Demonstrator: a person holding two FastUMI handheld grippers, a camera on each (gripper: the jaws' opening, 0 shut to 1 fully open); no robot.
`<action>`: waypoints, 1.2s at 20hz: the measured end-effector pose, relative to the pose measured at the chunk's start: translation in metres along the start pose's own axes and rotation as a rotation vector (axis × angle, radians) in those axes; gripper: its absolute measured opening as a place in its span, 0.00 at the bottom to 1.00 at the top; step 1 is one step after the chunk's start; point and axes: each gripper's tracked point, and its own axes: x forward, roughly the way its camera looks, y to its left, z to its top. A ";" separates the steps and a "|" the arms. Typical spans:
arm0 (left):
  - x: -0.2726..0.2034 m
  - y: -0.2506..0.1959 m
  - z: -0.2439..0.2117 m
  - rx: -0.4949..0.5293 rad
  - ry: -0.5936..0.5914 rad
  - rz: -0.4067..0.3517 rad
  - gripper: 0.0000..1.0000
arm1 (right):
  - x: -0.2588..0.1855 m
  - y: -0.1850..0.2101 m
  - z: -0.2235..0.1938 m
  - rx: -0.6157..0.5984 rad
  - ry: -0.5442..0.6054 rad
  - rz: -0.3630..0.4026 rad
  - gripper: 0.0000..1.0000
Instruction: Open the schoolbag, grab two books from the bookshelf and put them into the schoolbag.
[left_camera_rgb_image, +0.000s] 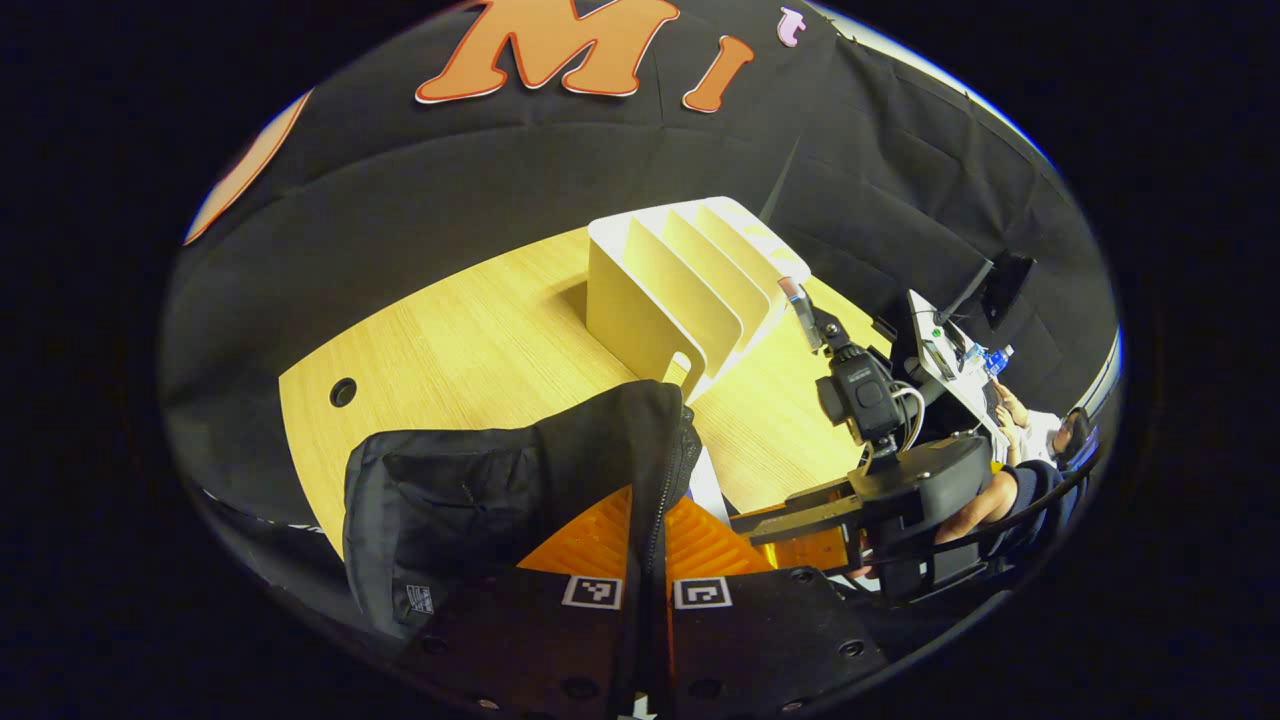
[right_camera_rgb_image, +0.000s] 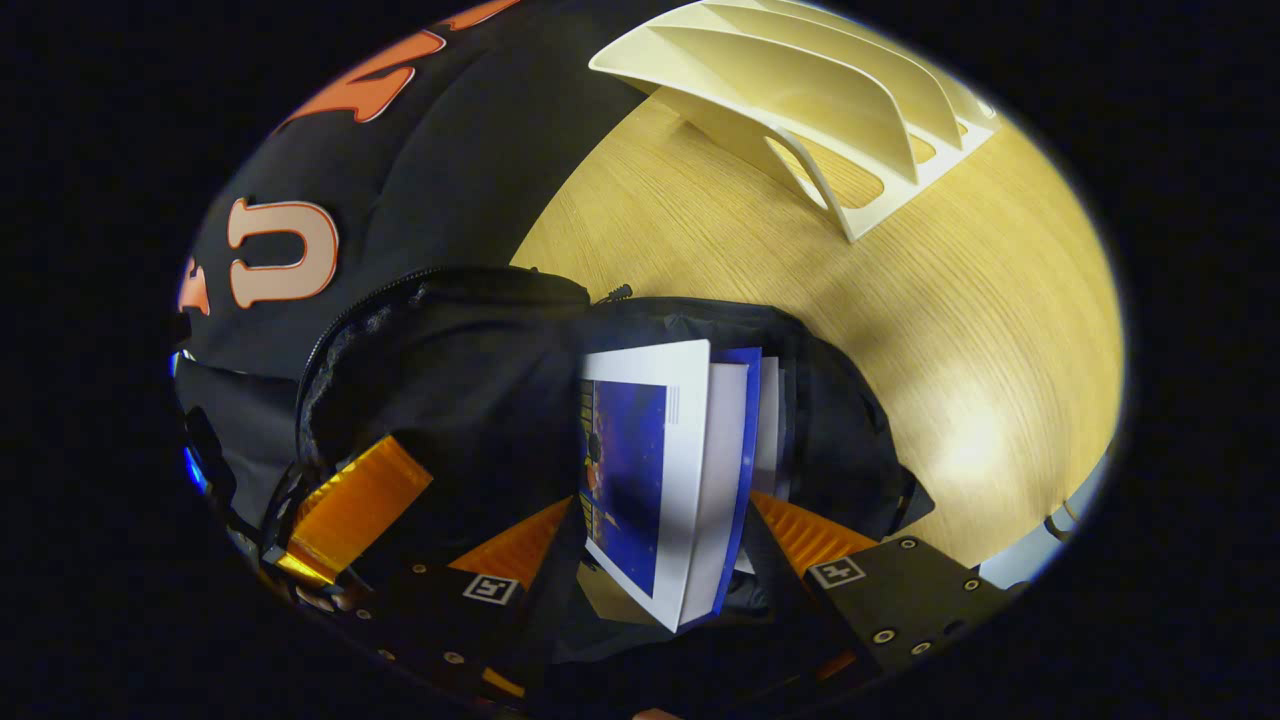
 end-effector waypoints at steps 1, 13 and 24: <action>0.001 0.001 -0.002 -0.003 0.000 0.004 0.05 | -0.005 -0.003 -0.001 -0.018 0.009 -0.015 0.96; 0.019 -0.009 -0.011 -0.074 0.020 0.162 0.06 | -0.081 -0.036 0.054 -0.138 -0.054 -0.022 0.98; 0.045 -0.072 -0.018 -0.137 0.049 0.230 0.48 | -0.148 -0.086 0.112 -0.286 -0.121 -0.058 0.98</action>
